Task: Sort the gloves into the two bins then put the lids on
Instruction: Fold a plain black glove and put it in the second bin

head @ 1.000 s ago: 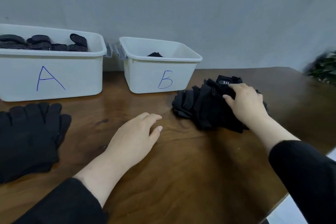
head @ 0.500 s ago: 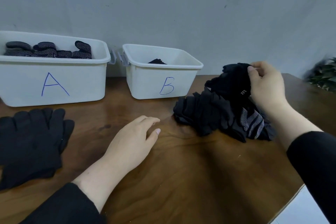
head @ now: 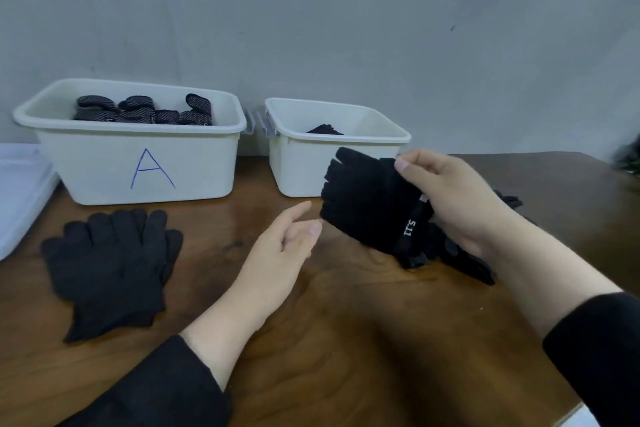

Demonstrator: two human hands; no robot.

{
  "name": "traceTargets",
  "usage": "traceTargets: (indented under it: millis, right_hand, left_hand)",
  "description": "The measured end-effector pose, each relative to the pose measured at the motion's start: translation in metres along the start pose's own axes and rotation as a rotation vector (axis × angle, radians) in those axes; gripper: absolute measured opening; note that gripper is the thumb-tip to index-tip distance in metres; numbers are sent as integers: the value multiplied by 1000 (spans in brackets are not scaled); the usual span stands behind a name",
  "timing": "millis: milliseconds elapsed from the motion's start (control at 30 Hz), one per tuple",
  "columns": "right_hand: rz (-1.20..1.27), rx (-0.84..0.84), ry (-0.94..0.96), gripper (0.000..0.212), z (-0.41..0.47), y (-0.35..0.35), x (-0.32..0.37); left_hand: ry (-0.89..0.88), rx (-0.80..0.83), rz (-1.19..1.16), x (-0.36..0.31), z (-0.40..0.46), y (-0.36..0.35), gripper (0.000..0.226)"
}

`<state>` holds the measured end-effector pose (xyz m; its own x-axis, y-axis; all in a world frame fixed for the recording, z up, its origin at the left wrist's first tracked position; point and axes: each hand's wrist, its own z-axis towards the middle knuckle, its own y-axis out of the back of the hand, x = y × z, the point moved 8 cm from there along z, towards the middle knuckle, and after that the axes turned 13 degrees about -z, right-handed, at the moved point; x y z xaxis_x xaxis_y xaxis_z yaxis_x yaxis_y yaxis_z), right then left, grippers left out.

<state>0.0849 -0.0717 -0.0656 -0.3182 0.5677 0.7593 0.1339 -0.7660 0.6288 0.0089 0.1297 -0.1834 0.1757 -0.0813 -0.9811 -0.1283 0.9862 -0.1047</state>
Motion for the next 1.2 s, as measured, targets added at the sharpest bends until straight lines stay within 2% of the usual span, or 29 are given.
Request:
traceTargets:
  millis: [100, 200, 267, 367, 400, 467, 567, 667, 733, 800, 900, 967, 1067, 1133, 1200]
  right_hand:
    - [13, 141, -17, 21, -13, -41, 6]
    - [84, 189, -86, 21, -19, -65, 6]
    - [198, 264, -159, 21, -21, -79, -1]
    - [297, 461, -205, 23, -33, -98, -2]
    - [299, 470, -203, 26, -33, -100, -2]
    - [297, 389, -178, 31, -29, -101, -1]
    - [164, 69, -58, 36, -14, -83, 9]
    - [20, -213, 158, 35, -17, -68, 35]
    - [-143, -322, 317, 35, -25, -74, 48]
    - [-378, -242, 457, 37, -33, -103, 47]
    - [-708, 124, 603, 60, -57, -165, 14]
    - [-685, 221, 597, 64, -71, -177, -1]
    - [-554, 171, 502, 52, -71, -166, -8]
    - [-533, 173, 442, 43, -65, -160, -13]
    - [-534, 213, 426, 39, -65, -160, -17]
  left_hand:
    - [82, -5, -222, 0, -5, 1, 42]
    - [107, -26, -357, -4, -12, 10, 25]
    - [83, -102, -346, -6, -14, 24, 21]
    - [40, -196, -242, -10, -16, 48, 14]
    - [34, -213, -215, -11, -17, 54, 13]
    - [30, -214, -181, -11, -18, 63, 12]
    - [-36, -243, -35, -16, -20, 74, 15]
    - [-154, -436, 99, -29, -28, 96, 20]
    - [-208, -529, 136, -36, -34, 109, 18]
    - [-231, -560, 168, -39, -37, 117, 18]
    - [-235, -572, 186, -39, -38, 122, 20]
    - [-225, -583, 217, -39, -38, 124, 23]
    - [-206, -547, 359, -37, -36, 120, 21]
    - [-225, -421, 518, -37, -32, 108, 18]
    - [-225, -222, 672, -33, -28, 88, 23]
